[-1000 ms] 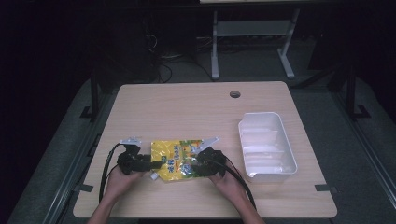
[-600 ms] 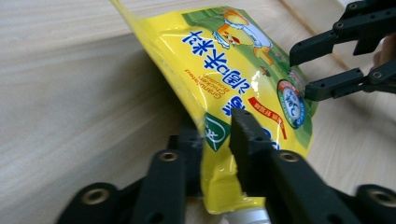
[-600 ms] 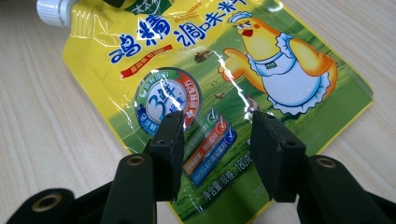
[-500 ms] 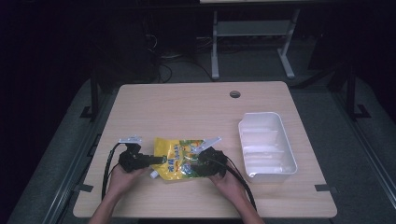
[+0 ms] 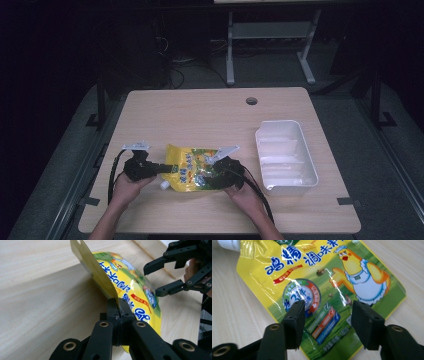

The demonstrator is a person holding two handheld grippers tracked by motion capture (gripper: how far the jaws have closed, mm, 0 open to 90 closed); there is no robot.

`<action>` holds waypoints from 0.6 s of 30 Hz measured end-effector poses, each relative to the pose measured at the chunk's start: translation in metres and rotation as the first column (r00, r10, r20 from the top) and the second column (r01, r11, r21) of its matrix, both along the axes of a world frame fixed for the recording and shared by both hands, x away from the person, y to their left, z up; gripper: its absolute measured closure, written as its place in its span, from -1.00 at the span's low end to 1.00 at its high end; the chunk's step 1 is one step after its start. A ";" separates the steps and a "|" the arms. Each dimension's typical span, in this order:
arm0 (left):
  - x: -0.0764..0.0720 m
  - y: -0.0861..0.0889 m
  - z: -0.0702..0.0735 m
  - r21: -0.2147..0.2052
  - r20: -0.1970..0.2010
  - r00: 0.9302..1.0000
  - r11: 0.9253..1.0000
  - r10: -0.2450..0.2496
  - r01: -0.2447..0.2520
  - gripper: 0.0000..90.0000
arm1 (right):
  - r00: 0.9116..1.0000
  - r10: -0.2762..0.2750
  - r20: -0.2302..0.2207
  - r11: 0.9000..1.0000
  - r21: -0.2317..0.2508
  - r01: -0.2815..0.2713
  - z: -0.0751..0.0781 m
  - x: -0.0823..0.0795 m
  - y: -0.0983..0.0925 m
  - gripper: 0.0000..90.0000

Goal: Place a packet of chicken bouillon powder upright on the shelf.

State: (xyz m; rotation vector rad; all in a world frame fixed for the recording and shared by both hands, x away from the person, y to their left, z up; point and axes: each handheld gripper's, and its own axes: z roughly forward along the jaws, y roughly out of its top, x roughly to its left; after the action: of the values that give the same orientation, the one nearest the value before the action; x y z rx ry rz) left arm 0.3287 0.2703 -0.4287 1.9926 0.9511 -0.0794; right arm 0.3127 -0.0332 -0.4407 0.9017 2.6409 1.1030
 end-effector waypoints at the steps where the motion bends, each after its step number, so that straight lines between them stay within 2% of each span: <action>1: 0.000 0.000 0.007 -0.005 0.008 1.000 1.000 -0.010 0.010 0.99 | 1.000 0.004 0.003 1.000 0.014 -0.004 0.003 -0.001 0.000 -0.13; 3: 0.000 0.000 0.011 -0.013 0.014 1.000 1.000 -0.015 0.015 0.99 | 1.000 0.010 0.003 1.000 0.023 -0.010 0.006 -0.001 0.000 -0.15; 4: 0.000 0.000 0.023 -0.028 0.030 0.999 0.999 -0.031 0.032 1.00 | 1.000 0.019 0.018 0.999 0.042 -0.020 0.011 -0.003 -0.001 -0.22; 5: 0.000 0.000 0.023 -0.028 0.030 0.999 0.999 -0.031 0.032 1.00 | 1.000 0.019 0.018 0.999 0.042 -0.020 0.011 -0.003 -0.001 -0.22; 6: 0.000 0.000 0.032 -0.038 0.043 0.998 0.998 -0.044 0.045 1.00 | 0.999 0.024 0.028 0.998 0.058 -0.026 0.017 -0.005 -0.003 -0.27; 8: 0.000 0.000 0.037 -0.044 0.046 0.998 0.998 -0.052 0.054 1.00 | 0.999 0.027 0.033 0.997 0.066 -0.029 0.019 -0.005 -0.004 -0.30; 11: 0.000 -0.002 0.053 -0.054 0.065 0.994 0.995 -0.083 0.087 1.00 | 0.999 0.037 0.039 0.993 0.114 -0.041 0.030 -0.005 -0.010 -0.41; 12: 0.000 -0.004 0.063 -0.049 0.079 0.991 0.993 -0.104 0.108 1.00 | 0.998 0.040 0.044 0.992 0.120 -0.045 0.033 -0.005 -0.011 -0.43; 13: 0.000 -0.004 0.063 -0.049 0.079 0.991 0.993 -0.104 0.108 1.00 | 0.998 0.040 0.044 0.992 0.120 -0.045 0.033 -0.005 -0.011 -0.43; 14: -0.002 -0.006 0.074 -0.045 0.094 0.988 0.991 -0.124 0.129 1.00 | 0.997 0.049 0.061 0.990 0.131 -0.057 0.041 -0.003 -0.013 -0.46; 18: -0.005 -0.009 0.087 -0.042 0.116 0.981 0.986 -0.157 0.163 1.00 | 0.995 0.061 0.076 0.988 0.134 -0.070 0.053 -0.001 -0.014 -0.51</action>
State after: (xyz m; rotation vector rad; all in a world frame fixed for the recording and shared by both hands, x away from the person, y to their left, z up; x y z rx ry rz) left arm 0.3240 0.2609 -0.3417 2.0016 0.7093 -0.0790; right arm 0.3122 -0.0473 -0.3881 0.7874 2.5803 1.3202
